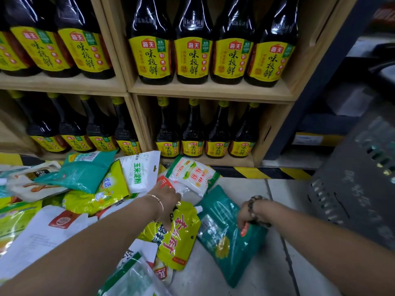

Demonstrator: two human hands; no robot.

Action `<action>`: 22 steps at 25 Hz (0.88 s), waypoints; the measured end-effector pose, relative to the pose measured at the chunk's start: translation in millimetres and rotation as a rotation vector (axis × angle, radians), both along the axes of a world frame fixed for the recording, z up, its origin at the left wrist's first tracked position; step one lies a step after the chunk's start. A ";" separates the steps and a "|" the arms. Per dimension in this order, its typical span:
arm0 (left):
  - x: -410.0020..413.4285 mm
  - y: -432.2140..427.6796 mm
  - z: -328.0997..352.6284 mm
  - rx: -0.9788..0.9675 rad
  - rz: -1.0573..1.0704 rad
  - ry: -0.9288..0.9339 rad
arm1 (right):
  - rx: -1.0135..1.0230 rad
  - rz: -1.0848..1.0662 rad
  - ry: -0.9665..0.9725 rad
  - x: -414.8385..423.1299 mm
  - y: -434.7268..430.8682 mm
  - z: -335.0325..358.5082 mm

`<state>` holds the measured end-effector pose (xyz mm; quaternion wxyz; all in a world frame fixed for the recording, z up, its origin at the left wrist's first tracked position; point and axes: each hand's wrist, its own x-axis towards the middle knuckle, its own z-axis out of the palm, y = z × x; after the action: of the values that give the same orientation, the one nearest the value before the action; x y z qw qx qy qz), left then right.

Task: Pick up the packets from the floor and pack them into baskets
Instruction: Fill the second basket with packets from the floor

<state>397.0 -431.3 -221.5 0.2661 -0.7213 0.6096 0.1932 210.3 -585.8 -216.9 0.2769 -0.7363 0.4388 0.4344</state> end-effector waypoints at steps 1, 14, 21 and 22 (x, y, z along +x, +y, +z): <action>-2.9 -2.0 4.0 0.029 -0.043 0.002 | 0.007 -0.029 0.020 -8.7 -4.9 2.0; -24.7 -31.7 45.9 -0.346 0.264 0.473 | -0.287 -0.580 -0.626 -23.9 22.6 -16.2; -20.3 -40.9 64.0 -1.080 0.751 1.019 | -0.513 -0.907 -1.199 -44.2 -3.1 52.1; -23.5 -43.0 72.0 -1.170 0.804 1.071 | -0.511 -0.950 -1.256 -47.1 -2.8 61.4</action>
<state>373.5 -474.3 -149.5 -0.5537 -0.7141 0.3540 0.2412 163.2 -588.7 -155.5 0.4488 -0.6182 0.5519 -0.3344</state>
